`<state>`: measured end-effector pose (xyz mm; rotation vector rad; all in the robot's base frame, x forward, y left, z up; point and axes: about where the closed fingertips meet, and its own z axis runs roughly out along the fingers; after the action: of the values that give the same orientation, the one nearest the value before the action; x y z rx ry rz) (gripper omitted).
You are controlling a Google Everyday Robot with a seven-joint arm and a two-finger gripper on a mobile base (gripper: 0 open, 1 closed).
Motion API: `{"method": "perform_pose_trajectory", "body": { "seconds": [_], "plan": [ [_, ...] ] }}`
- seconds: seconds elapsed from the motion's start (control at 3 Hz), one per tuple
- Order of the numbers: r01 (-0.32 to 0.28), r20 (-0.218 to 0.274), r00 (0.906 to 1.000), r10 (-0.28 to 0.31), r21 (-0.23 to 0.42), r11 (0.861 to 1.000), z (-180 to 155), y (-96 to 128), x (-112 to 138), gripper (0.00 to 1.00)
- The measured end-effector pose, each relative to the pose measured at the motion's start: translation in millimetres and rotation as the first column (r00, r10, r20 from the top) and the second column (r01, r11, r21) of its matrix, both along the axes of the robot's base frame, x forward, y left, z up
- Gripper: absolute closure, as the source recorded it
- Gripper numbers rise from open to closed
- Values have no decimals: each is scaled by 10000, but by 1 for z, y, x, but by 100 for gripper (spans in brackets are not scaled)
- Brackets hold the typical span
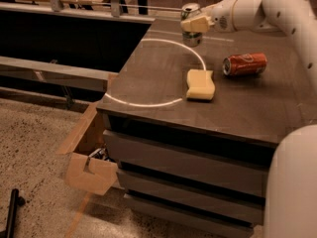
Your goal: Knock 7up can over
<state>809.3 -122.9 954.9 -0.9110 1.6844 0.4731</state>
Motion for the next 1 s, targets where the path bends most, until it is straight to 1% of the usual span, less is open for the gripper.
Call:
{"method": "perform_pose_trajectory", "body": {
  "seconds": [0.33, 0.67, 1.0],
  "plan": [
    [-44, 932, 9955, 174, -1380, 9904, 19, -26, -29, 100],
    [-390, 1908, 9765, 1002, -3008, 9529, 26, -44, -51, 100],
    [-936, 2415, 9458, 2172, -4376, 8943, 29, -60, -71, 100]
  ]
}}
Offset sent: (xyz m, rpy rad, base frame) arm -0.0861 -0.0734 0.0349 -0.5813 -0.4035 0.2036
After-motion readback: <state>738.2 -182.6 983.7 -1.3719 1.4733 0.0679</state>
